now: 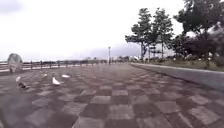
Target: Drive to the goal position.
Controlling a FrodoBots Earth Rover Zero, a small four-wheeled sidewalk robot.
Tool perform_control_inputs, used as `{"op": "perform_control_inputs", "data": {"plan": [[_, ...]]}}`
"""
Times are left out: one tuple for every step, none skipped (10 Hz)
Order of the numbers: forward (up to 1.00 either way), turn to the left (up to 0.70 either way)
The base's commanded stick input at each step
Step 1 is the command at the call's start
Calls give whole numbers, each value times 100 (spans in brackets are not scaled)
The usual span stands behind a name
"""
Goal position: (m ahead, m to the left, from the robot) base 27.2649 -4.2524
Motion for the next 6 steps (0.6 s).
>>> {"op": "perform_control_inputs", "data": {"plan": [[100, 0], [100, 0], [100, 0], [100, 0], [100, 0], [100, 0]]}}
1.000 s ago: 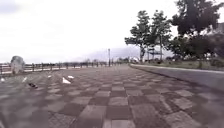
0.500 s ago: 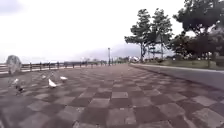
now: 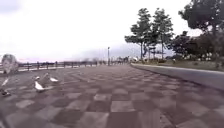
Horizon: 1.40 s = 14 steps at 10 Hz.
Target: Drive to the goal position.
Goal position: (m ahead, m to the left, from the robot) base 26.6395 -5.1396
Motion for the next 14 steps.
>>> {"op": "perform_control_inputs", "data": {"plan": [[100, 36], [100, 25], [100, 0], [100, 0], [100, 0], [100, 0], [100, 31], [100, 40], [100, 14], [100, 0], [100, 0], [100, 0], [100, 0], [100, 0]]}}
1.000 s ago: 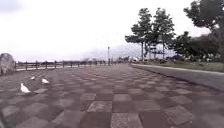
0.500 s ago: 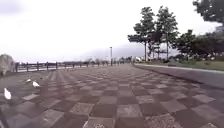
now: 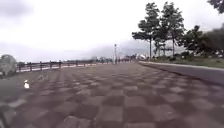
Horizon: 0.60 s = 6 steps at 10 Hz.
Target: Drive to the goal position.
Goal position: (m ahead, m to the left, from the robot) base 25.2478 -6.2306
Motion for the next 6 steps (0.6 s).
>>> {"op": "perform_control_inputs", "data": {"plan": [[100, 21], [100, 40], [100, 4], [100, 0], [100, 0], [100, 0]]}}
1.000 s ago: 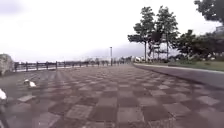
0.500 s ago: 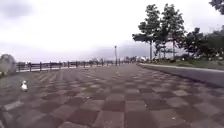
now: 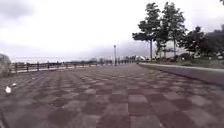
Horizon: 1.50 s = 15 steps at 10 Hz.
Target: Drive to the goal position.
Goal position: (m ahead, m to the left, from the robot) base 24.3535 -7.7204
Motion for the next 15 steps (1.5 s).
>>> {"op": "perform_control_inputs", "data": {"plan": [[100, 0], [100, 18], [100, 34], [100, 19], [100, 0], [100, 0], [100, 0], [100, 0], [100, 0], [100, -30], [100, 0], [100, 0], [100, 0], [100, -18], [100, -33]]}}
